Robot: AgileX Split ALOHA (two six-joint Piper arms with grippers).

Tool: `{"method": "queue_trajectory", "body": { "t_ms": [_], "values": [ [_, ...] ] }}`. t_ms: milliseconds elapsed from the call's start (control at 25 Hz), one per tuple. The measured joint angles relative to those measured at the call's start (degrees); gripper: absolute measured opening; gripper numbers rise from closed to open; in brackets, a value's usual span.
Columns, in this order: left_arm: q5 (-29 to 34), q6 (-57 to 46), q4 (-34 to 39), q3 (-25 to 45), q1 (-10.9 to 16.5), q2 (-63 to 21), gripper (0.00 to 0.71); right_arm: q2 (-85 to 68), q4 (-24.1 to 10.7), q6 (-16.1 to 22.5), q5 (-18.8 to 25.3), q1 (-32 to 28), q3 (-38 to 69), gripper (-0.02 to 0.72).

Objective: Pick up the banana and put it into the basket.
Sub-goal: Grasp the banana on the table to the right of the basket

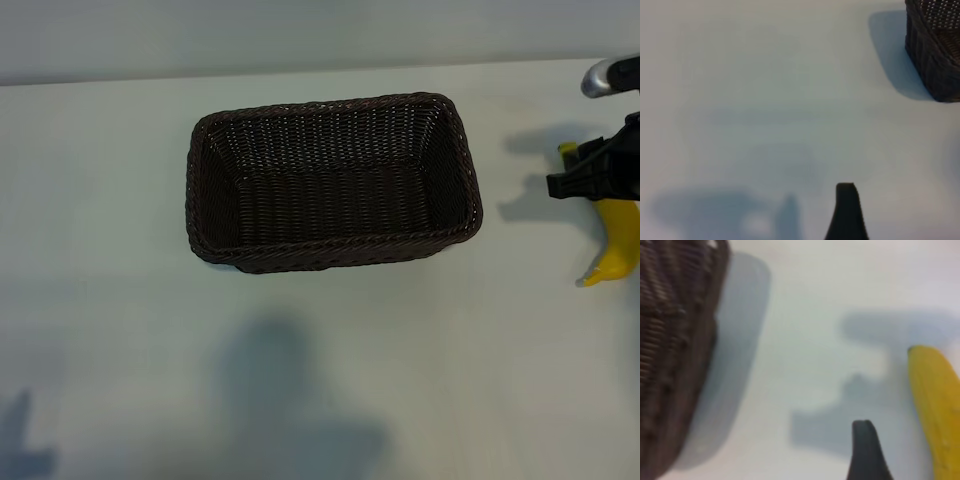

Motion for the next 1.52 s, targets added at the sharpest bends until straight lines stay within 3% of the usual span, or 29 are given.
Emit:
{"method": "queue_trajectory", "body": {
  "t_ms": [160,480,720,960,1520],
  "values": [
    [0.0,-0.1,0.0,0.0,0.0,0.0,0.574,2.9,0.5,0.0,-3.8,0.0,0.0,0.505],
    [0.0,-0.1,0.0,0.0,0.0,0.0,0.574,6.3,0.7,0.0,-4.2,-2.1,0.0,0.554],
    [0.0,-0.1,0.0,0.0,0.0,0.0,0.574,6.3,0.4,0.1,1.8,-7.8,0.0,0.559],
    [0.0,-0.1,0.0,0.0,0.0,0.0,0.574,6.3,0.2,0.1,4.6,-8.1,-0.1,0.561],
    [0.0,-0.1,0.0,0.0,0.0,0.0,0.574,13.6,-1.1,0.1,-0.9,-8.1,-0.2,0.562]
  ]
}}
